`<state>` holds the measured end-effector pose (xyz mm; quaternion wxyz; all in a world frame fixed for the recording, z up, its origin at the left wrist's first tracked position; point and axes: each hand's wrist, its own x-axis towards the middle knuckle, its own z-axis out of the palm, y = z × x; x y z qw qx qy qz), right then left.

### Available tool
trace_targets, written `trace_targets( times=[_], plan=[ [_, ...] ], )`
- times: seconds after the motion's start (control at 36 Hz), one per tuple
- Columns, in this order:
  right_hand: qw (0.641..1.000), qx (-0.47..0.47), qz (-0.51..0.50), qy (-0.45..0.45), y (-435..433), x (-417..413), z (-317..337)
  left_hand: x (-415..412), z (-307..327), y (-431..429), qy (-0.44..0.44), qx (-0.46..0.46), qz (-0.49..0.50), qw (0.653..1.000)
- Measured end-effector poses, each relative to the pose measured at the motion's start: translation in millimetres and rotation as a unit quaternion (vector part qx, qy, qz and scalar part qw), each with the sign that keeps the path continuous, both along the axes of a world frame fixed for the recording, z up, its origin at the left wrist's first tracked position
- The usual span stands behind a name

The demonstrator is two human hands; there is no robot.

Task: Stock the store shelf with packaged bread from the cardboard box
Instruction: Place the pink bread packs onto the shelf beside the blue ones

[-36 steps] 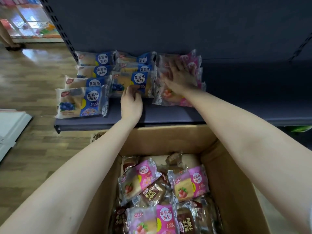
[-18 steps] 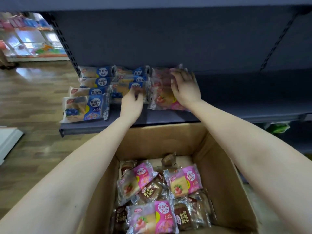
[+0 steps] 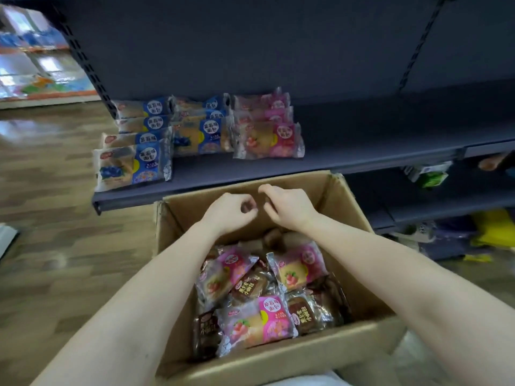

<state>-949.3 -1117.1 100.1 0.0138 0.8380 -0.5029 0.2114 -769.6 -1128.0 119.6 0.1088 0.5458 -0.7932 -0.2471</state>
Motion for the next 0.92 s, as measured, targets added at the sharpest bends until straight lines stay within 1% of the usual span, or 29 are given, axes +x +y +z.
trace_targets(
  times=[0.14, 0.28, 0.33, 0.44, 0.58, 0.69, 0.92],
  plan=[
    [0.991, 0.106, -0.029, 0.071, 19.0, -5.9, -36.3, 11.7, -59.0, 29.0, -0.011, 0.099, 0.038, 0.994],
    [0.978, 0.173, -0.044, 0.108, 33.0, -5.6, -67.0, 13.5, -98.3, 43.0, -0.01, 0.184, 0.057, 0.981],
    [0.972, 0.19, -0.048, 0.13, 35.9, -2.3, -77.2, 9.6, -107.3, 47.3, -0.013, 0.183, 0.051, 0.982],
    [0.955, 0.254, -0.072, 0.137, 40.3, 6.3, -95.5, 0.7, -123.8, 53.3, -0.046, 0.172, 0.052, 0.983],
    [0.916, 0.365, -0.084, 0.142, 41.3, 5.6, -114.3, -10.7, -141.6, 56.7, -0.089, 0.136, 0.057, 0.985],
    [0.908, 0.396, -0.076, 0.117, 39.7, -1.4, -123.1, -15.6, -153.0, 58.3, -0.119, 0.115, 0.067, 0.984],
    [0.896, 0.426, -0.101, 0.077, 37.8, -5.5, -125.8, -17.8, -157.6, 57.9, -0.132, 0.106, 0.076, 0.983]
  ],
)
